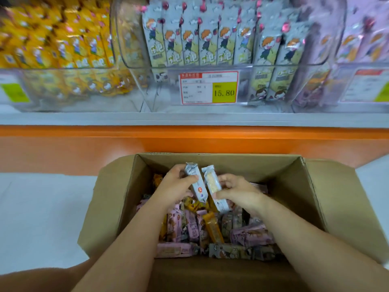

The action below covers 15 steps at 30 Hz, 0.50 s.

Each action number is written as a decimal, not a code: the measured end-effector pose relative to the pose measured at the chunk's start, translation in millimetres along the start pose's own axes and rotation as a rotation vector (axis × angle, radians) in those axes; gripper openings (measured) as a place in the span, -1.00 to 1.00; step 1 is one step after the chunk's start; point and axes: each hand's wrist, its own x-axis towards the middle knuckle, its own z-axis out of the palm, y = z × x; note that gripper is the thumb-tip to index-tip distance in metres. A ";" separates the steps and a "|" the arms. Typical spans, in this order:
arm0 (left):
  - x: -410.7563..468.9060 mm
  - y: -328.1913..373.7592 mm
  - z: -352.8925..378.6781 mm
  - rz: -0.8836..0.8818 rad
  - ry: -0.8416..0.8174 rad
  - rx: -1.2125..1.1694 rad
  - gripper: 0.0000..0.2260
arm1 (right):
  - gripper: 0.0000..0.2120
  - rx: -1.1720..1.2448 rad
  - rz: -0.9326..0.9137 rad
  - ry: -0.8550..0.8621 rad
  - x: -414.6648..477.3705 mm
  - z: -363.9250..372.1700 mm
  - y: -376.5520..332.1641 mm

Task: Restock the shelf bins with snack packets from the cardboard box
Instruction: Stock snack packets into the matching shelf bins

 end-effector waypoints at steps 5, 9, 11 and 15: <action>-44.9 36.7 -6.2 0.038 -0.235 -0.236 -0.80 | -0.65 -0.306 -0.247 0.120 -50.7 -5.2 -50.8; -78.4 68.3 -9.2 0.127 -0.322 -0.224 -0.80 | -0.66 -0.438 -0.469 0.242 -96.2 -12.5 -87.5; -92.5 84.1 -11.7 0.165 -0.367 -0.223 -0.76 | -0.65 -0.450 -0.554 0.231 -117.8 -16.8 -105.4; -118.4 115.2 -15.2 0.221 -0.425 -0.244 -0.75 | -0.65 -0.294 -0.614 0.065 -158.6 -23.7 -133.6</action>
